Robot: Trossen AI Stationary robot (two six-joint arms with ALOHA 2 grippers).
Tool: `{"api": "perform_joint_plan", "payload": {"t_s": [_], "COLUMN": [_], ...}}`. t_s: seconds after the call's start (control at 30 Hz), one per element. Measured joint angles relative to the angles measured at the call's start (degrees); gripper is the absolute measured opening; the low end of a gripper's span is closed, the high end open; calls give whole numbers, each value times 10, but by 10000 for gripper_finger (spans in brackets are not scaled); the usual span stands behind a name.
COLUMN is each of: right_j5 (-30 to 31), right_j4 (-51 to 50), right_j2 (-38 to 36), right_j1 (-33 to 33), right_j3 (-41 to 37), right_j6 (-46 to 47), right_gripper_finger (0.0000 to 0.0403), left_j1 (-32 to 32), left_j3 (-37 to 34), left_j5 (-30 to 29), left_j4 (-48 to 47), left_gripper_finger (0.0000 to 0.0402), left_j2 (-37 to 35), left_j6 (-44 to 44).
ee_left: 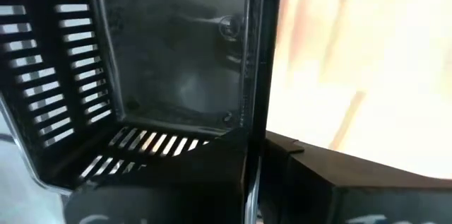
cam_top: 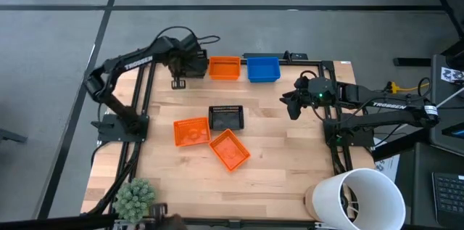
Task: Stack baskets by color
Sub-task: Stack the middle black bin on top of the top black bin
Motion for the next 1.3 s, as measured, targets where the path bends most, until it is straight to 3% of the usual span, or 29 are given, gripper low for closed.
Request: {"api": "perform_joint_plan", "payload": {"t_s": [0.23, 0.37, 0.5, 0.97, 1.3], "right_j5": [0, 0, 0, 0, -1], "right_j4": [0, 0, 0, 1, 1], "right_j2": [0, 0, 0, 0, 0], "right_j1": [0, 0, 0, 0, 0], "right_j3": [0, 0, 0, 0, 0], "right_j6": [0, 0, -2, -7, 3], "right_gripper_finger": [122, 122, 122, 122, 122], "left_j1": [43, 53, 67, 76, 70], "left_j3": [0, 0, -4, -73, -80], "left_j5": [-12, -35, -26, -18, -18], "left_j4": [79, 74, 44, 127, 154], "left_gripper_finger": [0, 0, 0, 0, 10], "left_j2": [50, 50, 50, 50, 50], "left_j6": [68, 114, 118, 131, 134]}}
